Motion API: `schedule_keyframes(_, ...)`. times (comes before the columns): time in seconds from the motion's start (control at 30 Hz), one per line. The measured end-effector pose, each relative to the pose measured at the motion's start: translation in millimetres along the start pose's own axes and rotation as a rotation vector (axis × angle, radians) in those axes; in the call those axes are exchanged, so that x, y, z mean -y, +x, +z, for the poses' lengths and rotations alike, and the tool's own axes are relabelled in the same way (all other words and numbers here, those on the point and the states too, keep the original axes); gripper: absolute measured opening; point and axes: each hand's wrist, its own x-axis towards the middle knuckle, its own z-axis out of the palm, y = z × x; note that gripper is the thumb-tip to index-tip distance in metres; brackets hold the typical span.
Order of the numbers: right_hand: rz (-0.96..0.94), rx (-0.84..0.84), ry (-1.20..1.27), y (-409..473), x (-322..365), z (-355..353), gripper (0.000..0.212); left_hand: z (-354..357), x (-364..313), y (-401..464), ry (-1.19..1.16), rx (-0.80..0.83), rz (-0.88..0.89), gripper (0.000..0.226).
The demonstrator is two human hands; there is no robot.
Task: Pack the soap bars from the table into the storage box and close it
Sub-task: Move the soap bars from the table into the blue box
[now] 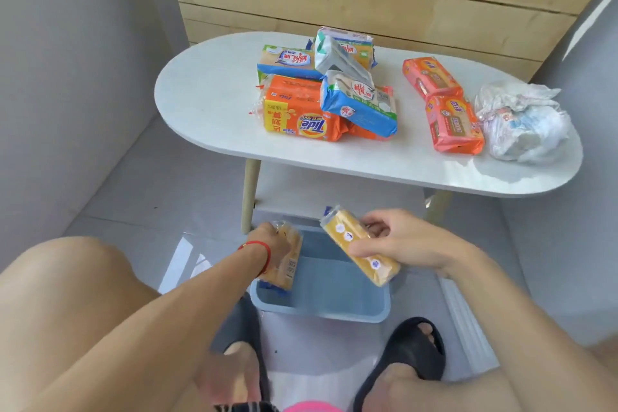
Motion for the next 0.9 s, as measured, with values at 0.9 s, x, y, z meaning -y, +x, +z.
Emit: schedule_keyframes(0.9,0.363,0.265,-0.331,222,-139,206,0.039,19,72,17,-0.765,0.010,-0.407,0.028)
